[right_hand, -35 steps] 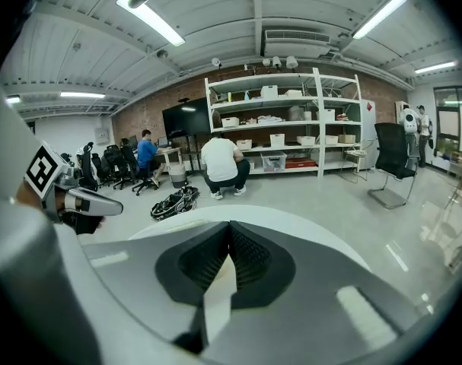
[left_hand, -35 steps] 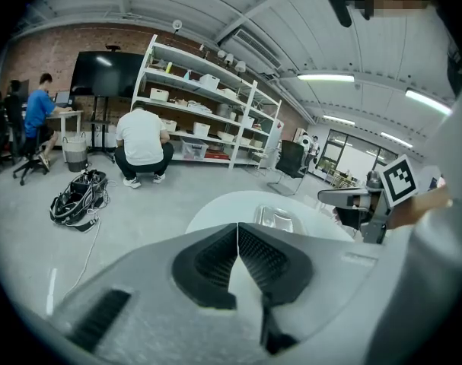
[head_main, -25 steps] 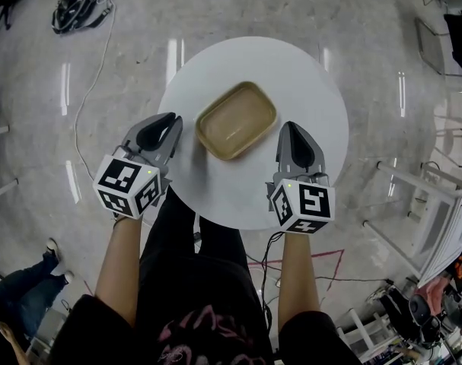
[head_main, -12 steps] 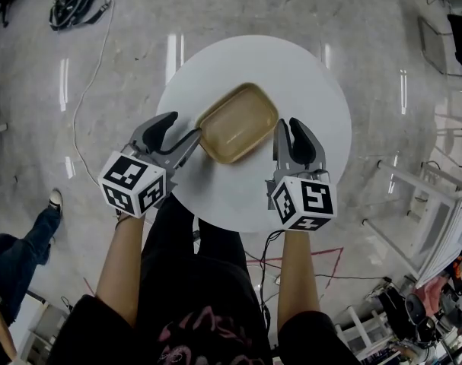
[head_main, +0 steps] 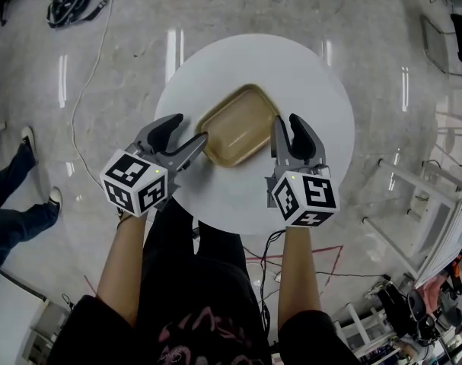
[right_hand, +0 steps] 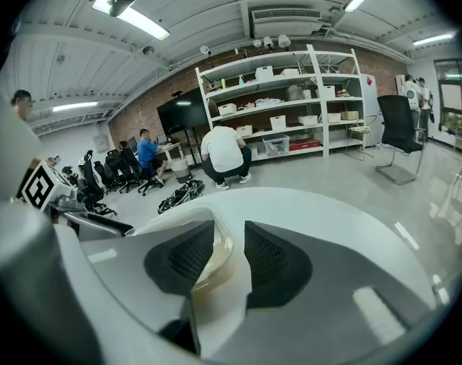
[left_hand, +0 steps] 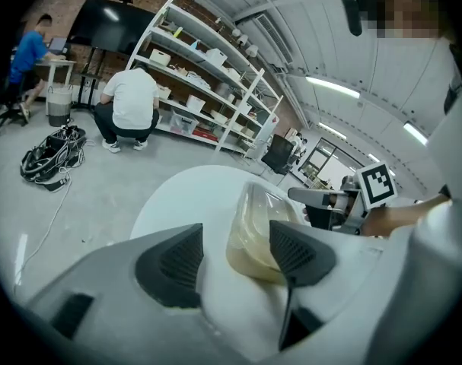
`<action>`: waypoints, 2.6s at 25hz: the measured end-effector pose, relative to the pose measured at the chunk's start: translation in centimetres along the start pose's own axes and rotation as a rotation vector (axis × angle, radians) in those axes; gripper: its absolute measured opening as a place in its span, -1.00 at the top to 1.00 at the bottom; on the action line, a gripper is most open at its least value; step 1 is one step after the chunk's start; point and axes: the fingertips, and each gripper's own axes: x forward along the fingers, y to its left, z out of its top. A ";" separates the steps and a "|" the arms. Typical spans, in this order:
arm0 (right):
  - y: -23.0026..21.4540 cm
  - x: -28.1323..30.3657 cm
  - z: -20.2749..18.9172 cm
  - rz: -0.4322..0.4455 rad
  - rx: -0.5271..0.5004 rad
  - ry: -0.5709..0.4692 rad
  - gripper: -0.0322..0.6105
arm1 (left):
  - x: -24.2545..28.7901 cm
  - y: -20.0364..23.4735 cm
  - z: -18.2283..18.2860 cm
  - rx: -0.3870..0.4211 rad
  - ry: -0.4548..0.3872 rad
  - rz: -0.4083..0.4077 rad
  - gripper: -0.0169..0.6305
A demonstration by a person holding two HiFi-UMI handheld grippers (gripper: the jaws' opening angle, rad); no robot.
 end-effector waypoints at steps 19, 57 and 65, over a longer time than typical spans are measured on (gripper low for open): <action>0.5 1.2 -0.8 0.076 0.078 0.019 0.49 | 0.3 -1.5 -0.4 -0.044 0.014 -0.145 0.45; 0.8 -0.8 0.4 0.010 0.071 -0.043 0.49 | -0.6 -2.1 1.1 -0.015 -0.038 -0.106 0.64; 1.0 -1.8 1.1 0.007 0.072 -0.059 0.50 | -1.2 -2.7 1.8 -0.006 -0.053 -0.095 0.68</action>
